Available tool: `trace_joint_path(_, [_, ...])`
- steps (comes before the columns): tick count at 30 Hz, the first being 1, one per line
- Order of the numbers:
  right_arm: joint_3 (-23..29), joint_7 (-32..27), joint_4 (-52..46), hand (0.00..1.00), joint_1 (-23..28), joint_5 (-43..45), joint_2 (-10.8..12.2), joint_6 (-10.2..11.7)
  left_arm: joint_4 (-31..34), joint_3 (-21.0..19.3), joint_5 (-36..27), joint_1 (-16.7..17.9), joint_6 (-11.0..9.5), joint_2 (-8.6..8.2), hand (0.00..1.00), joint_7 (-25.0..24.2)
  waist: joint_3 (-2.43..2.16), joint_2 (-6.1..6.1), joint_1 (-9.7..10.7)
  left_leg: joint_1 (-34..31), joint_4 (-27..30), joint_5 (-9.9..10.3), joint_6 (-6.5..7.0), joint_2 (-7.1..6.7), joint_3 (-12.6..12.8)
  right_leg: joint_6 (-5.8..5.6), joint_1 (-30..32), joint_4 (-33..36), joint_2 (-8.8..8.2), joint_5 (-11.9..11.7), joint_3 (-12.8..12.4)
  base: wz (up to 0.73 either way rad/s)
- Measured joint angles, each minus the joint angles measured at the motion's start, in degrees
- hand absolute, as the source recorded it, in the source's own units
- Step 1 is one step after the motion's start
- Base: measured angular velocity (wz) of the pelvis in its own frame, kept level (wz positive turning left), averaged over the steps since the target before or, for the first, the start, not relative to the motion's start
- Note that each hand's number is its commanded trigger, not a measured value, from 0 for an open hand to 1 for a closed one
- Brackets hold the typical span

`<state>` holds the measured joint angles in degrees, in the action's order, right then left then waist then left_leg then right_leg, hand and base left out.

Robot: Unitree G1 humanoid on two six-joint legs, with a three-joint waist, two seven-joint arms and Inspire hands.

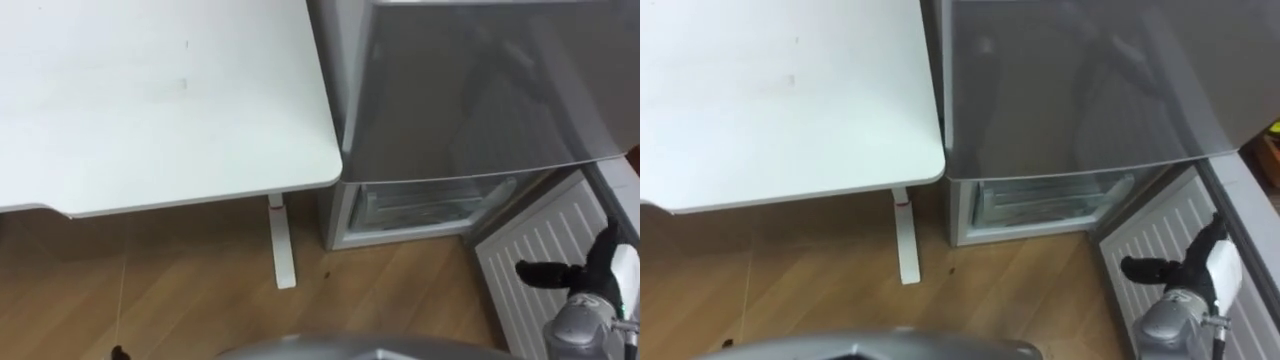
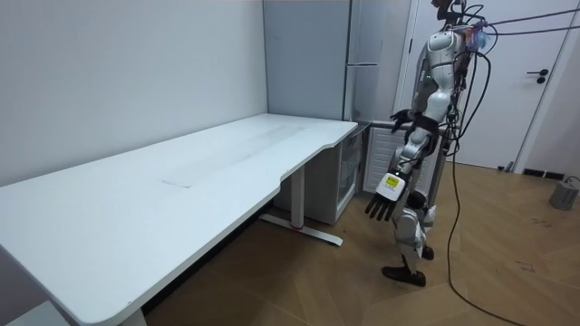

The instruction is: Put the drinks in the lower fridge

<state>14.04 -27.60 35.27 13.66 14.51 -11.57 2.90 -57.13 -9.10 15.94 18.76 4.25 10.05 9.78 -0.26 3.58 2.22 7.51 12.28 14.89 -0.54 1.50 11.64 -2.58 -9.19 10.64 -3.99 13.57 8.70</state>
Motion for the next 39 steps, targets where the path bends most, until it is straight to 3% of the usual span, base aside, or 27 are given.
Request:
trace_joint_path(3, [3.64,-0.28,-0.02,0.00,-1.09,-2.20,-1.07,0.12,0.33,-1.27,0.02,1.03,-0.01,-0.02,0.00,-0.45,-0.02,0.56,0.60,0.04,0.00,-0.14,0.00,-0.02,-0.09,0.00,-0.12,-0.01,-0.03,-0.01,0.11,0.00])
trace_joint_path(7, [7.59,-2.04,0.62,0.00,-2.07,-7.20,-5.25,0.19,0.31,-4.35,0.01,1.03,-0.02,0.03,0.00,-0.43,0.05,1.26,0.67,-0.24,0.07,-0.16,-0.01,-0.05,-0.63,0.02,-0.28,0.02,-0.04,-0.03,0.31,0.01])
trace_joint_path(11, [10.98,-2.56,1.08,0.00,-3.96,-9.89,-7.52,0.19,0.31,-4.36,0.02,1.06,-0.24,0.15,0.00,-0.58,0.09,1.97,1.64,-0.44,-0.57,-0.35,0.00,-0.14,-1.02,0.01,-0.20,0.02,-0.06,-0.03,0.76,0.07])
trace_joint_path(16, [14.80,-3.10,2.67,0.00,-6.83,-14.94,-12.37,-0.12,0.61,-6.47,0.00,1.11,-0.43,0.51,0.00,-1.41,0.18,2.43,2.09,-0.63,-0.43,-0.37,-0.01,-0.14,-1.00,0.02,0.10,0.00,-0.03,-0.03,0.73,0.00])
trace_joint_path(22, [16.81,-2.88,10.15,0.00,-12.19,-16.70,-16.25,-2.21,3.41,-6.76,0.00,2.16,0.55,2.47,0.00,-2.07,0.20,2.78,2.24,-0.75,-0.39,-0.42,-0.04,-0.18,-1.49,0.02,0.11,-0.05,-0.03,-0.03,0.87,0.02])
trace_joint_path(26, [16.89,-0.91,13.22,0.00,-13.79,-19.32,-17.60,-3.79,4.48,-6.94,-0.05,2.19,0.79,2.77,0.00,-3.23,0.23,2.53,2.50,-1.30,0.04,-0.41,-0.03,-0.26,-2.49,0.01,0.09,-0.05,-0.03,-0.03,1.35,0.12])
trace_joint_path(31, [17.79,1.86,21.44,0.00,-17.20,-28.32,-23.54,-5.73,5.43,-10.13,0.00,2.70,1.68,2.71,0.00,-4.07,0.10,1.60,2.97,-2.46,0.62,-0.50,-0.07,-0.31,-3.86,0.02,0.08,-0.09,-0.02,-0.03,2.39,0.14])
trace_joint_path(39, [18.82,7.32,29.85,0.00,-22.30,-39.34,-28.16,-8.02,5.29,-12.56,-0.02,3.34,2.81,3.37,0.00,-5.39,0.02,1.37,3.80,-3.02,1.17,-0.98,-0.21,-0.22,-4.51,0.21,-0.02,-0.08,0.10,-0.14,2.94,0.05])
